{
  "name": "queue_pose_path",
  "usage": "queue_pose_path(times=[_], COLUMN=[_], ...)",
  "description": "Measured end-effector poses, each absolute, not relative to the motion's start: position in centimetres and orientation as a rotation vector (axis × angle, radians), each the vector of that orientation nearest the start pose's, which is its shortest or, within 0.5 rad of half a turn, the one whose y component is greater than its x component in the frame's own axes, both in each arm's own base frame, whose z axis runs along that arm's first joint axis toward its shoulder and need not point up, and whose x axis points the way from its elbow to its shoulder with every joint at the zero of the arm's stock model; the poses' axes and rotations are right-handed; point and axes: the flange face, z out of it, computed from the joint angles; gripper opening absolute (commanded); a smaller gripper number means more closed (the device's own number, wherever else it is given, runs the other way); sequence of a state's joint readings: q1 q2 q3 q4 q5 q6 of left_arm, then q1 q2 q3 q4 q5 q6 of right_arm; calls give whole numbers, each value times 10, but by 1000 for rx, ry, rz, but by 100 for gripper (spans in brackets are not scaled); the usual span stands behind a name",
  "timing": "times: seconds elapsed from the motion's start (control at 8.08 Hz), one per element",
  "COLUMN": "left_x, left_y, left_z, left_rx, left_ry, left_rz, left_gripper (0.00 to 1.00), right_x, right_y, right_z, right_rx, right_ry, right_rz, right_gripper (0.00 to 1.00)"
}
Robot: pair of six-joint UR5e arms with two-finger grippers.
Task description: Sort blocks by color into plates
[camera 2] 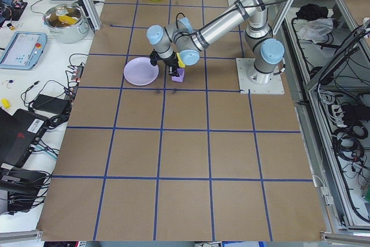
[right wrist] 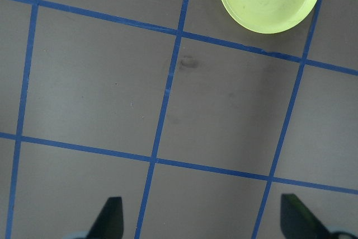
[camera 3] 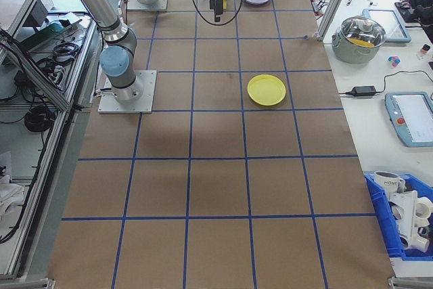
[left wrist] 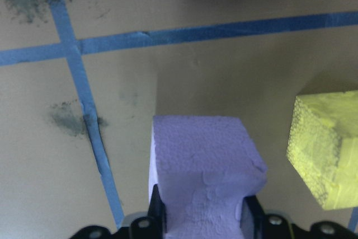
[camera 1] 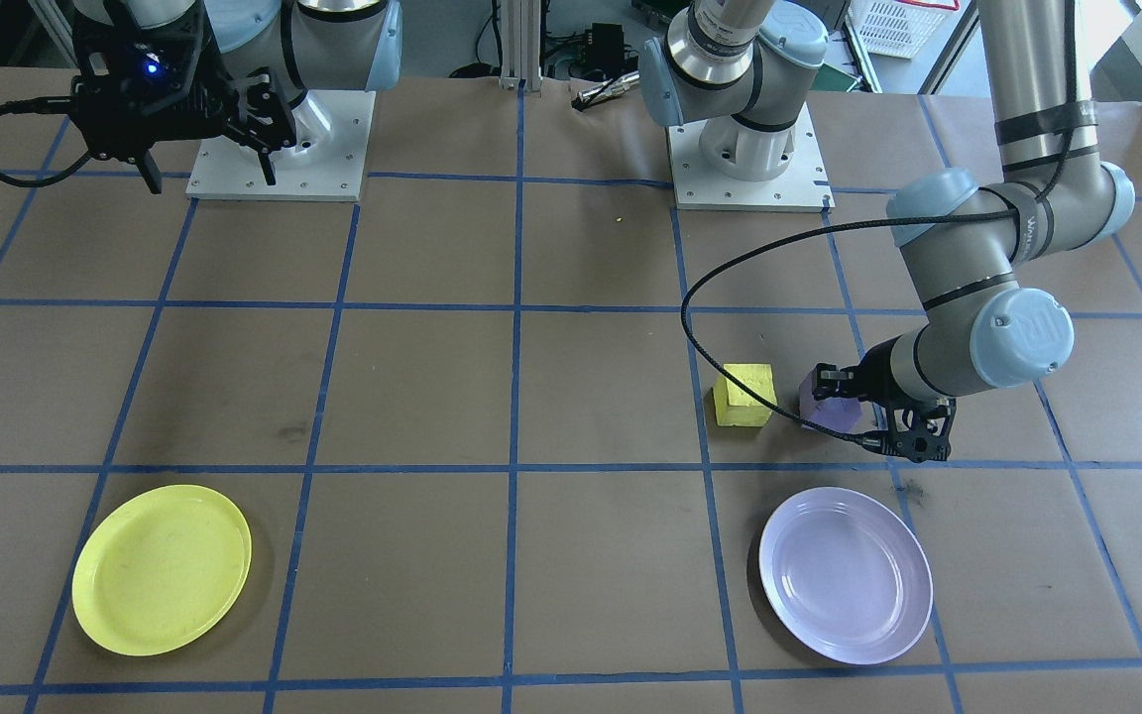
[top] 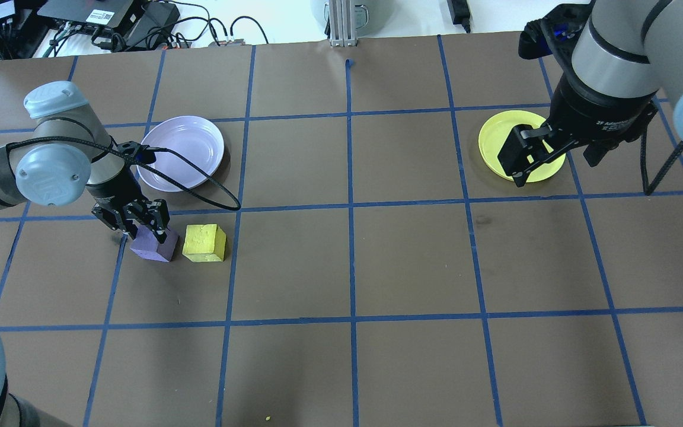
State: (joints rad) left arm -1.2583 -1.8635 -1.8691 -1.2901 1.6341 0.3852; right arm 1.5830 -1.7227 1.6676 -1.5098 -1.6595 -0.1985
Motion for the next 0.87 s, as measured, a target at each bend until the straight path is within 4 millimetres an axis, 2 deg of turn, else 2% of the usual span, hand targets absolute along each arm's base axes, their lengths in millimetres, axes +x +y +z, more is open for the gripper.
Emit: queue_pose_path(times=[0.12,0.25,0.37,0.62,0.74,0.87], left_x=[38,40,43,58,63,60], left_y=[-526,-534,-552,-617,-650,-671], left_z=[243,264,291,339,351,350], left_rx=[125,115,107,104,85,68], left_ry=[3135,3134,3147,3162,3194,3221], left_rz=[484,445,383,230,167,141], left_gripper=[12,13,12,15,16,18], right_x=[130,130,130,130,130,130], right_y=[-425,-424,-424,-424,-424,-424], right_z=[503,502,500,499,499,499], right_rx=[-340,-340,-340,-339,-339,-338], right_ry=[3211,3209,3208,3210,3209,3209], right_rz=[27,33,38,40,40,40], right_gripper=[100,100,100,100,100,100])
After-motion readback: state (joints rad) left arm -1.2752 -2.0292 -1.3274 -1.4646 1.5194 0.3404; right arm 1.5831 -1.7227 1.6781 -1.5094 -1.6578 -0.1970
